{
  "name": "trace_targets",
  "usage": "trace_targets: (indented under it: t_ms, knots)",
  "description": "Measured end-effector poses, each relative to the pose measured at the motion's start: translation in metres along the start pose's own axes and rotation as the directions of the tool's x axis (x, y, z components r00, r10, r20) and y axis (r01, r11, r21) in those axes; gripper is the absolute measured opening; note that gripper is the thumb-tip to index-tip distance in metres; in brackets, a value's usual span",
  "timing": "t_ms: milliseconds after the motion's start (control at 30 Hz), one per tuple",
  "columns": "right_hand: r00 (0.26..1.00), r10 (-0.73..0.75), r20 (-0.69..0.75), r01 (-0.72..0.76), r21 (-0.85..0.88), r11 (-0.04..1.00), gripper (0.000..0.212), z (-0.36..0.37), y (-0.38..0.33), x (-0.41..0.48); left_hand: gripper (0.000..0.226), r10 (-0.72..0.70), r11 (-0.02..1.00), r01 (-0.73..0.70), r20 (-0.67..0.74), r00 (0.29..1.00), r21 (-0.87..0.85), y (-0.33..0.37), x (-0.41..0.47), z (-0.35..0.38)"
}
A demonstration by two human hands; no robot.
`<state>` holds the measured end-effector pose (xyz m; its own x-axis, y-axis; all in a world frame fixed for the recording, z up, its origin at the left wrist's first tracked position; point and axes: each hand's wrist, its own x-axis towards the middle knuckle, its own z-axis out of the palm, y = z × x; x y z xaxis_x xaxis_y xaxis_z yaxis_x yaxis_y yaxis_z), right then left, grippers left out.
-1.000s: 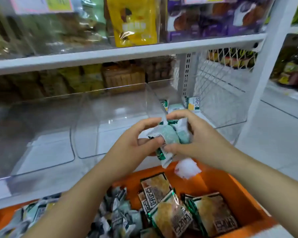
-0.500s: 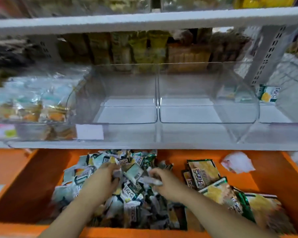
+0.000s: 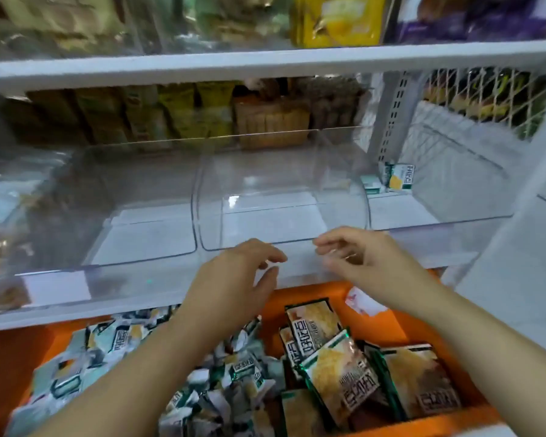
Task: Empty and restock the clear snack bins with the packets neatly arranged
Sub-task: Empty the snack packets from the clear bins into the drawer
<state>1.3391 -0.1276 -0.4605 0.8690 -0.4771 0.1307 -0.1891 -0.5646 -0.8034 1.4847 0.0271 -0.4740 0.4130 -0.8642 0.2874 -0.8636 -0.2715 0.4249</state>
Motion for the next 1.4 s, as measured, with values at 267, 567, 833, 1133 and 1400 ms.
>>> trace_targets:
  t_ms: [267,567,833,1133,1400]
  knots:
    - [0.776,0.096,-0.623,-0.116,0.009,0.993,0.016,-0.122,0.08,-0.003,0.019,0.198,0.969,-0.21,-0.097,0.975,-0.133,0.103,0.137,0.019]
    - [0.936,0.115,-0.334,-0.186,-0.188,0.965,0.036,-0.178,0.133,0.077,0.037,0.034,0.993,-0.062,0.26,0.965,0.099,0.116,0.281,0.072]
    - [0.983,0.167,-0.069,-0.176,-0.589,0.789,0.052,-0.199,0.172,0.188,0.049,-0.043,0.924,-0.156,0.498,0.866,0.35,0.077,0.36,0.098]
    - [0.987,0.147,-0.067,-0.135,-0.838,0.528,0.051,-0.186,0.2,0.213,0.048,-0.092,0.733,-0.304,0.532,0.842,0.608,0.048,0.381,0.135]
    - [0.98,0.201,-0.001,-0.119,-0.812,0.572,0.031,-0.188,0.196,0.202,0.046,-0.119,0.623,-0.398,0.584,0.803,0.674,0.058,0.37,0.138]
